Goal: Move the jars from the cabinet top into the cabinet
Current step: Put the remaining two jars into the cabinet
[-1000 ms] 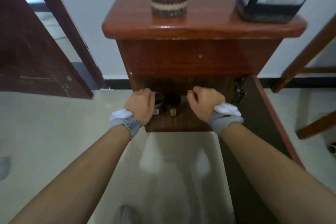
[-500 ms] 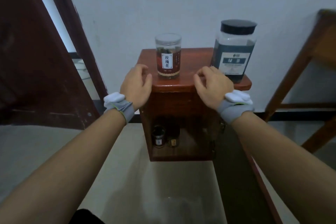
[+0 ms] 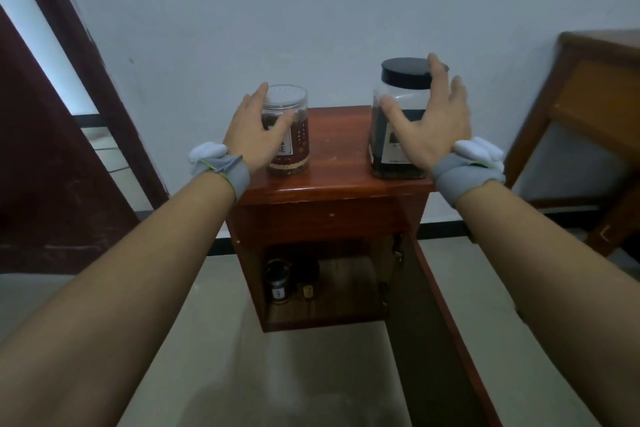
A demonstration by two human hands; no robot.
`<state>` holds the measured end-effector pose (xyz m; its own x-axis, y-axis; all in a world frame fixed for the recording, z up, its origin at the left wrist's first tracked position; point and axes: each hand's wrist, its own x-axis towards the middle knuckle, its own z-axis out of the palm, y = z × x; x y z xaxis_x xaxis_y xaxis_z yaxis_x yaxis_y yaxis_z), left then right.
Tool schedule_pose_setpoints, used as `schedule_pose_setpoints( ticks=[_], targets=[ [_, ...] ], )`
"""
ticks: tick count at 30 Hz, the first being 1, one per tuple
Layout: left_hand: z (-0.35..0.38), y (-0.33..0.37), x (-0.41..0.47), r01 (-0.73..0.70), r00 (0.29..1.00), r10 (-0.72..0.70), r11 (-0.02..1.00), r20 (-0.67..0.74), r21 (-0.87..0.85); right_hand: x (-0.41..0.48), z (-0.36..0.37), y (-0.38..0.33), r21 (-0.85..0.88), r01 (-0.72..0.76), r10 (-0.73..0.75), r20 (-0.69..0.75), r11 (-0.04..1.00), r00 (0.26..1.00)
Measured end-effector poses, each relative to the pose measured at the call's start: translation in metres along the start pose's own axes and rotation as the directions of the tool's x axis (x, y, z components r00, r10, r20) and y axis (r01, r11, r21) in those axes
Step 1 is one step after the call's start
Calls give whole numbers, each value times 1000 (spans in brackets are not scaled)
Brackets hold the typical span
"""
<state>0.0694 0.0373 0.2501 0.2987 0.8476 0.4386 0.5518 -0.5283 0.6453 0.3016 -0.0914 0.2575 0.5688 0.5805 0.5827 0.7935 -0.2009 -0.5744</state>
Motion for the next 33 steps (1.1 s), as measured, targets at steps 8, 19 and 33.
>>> schedule_pose_setpoints(
  ticks=[8, 19, 33],
  targets=[
    [8, 9, 2, -9, 1000, 7, 994, -18, -109, 10, -1, -19, 83, 128, -131, 36, 988, 991],
    [12, 30, -15, -18, 994, 8, 995, -107, -100, 9, -9, -42, 128, 22, -27, 31, 991, 999],
    [-44, 77, -101, 18, 987, -39, 991, -158, -131, -73, -91, -61, 80, 45, -52, 78, 996, 996]
  ],
)
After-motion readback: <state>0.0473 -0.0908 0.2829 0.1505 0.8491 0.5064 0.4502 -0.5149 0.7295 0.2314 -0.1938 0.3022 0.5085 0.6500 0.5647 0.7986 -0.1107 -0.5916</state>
